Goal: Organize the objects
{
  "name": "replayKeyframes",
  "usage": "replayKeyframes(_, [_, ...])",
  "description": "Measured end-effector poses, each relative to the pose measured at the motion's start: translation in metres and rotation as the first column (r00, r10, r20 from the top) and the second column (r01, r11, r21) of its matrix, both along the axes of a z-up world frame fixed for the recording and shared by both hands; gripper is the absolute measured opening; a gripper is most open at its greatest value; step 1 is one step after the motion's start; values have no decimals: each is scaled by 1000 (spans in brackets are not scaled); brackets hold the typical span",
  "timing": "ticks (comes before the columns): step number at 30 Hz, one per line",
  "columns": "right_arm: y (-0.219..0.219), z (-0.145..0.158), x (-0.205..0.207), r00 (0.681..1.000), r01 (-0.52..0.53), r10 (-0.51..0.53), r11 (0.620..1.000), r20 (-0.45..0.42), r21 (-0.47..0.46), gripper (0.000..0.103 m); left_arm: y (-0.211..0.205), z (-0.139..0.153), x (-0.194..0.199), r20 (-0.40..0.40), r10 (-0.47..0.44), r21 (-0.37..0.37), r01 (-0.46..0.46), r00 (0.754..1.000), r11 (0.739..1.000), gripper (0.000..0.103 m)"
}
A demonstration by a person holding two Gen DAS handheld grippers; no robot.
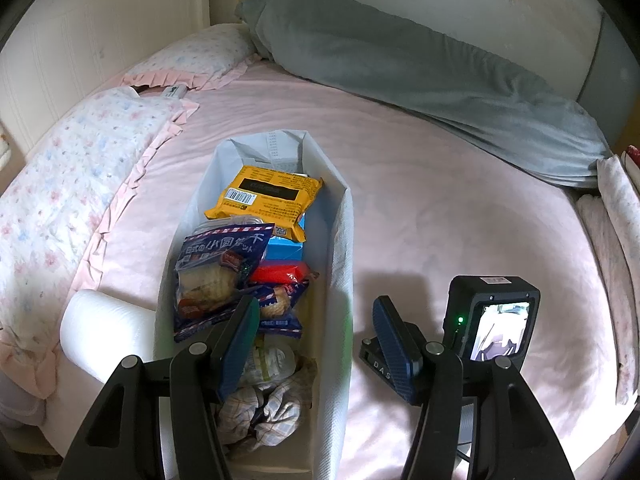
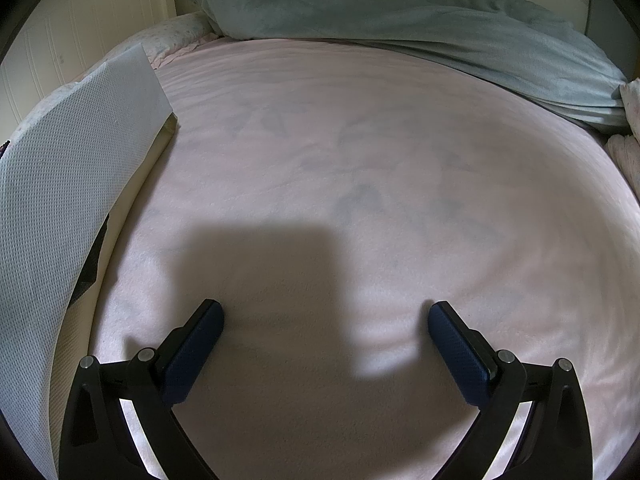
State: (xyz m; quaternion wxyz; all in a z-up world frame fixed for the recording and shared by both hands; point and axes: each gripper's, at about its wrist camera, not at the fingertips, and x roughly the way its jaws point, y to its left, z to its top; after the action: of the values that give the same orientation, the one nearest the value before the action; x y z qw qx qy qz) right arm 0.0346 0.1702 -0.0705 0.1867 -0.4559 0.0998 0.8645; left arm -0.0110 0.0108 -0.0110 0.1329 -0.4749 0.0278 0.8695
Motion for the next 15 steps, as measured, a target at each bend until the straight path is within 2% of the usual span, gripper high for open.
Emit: replayKeyframes(15, [1, 0, 1, 1000, -1, 1, 1000, 0, 0, 101, 0, 0, 0, -1, -2, -3, 2, 1000, 1000, 57])
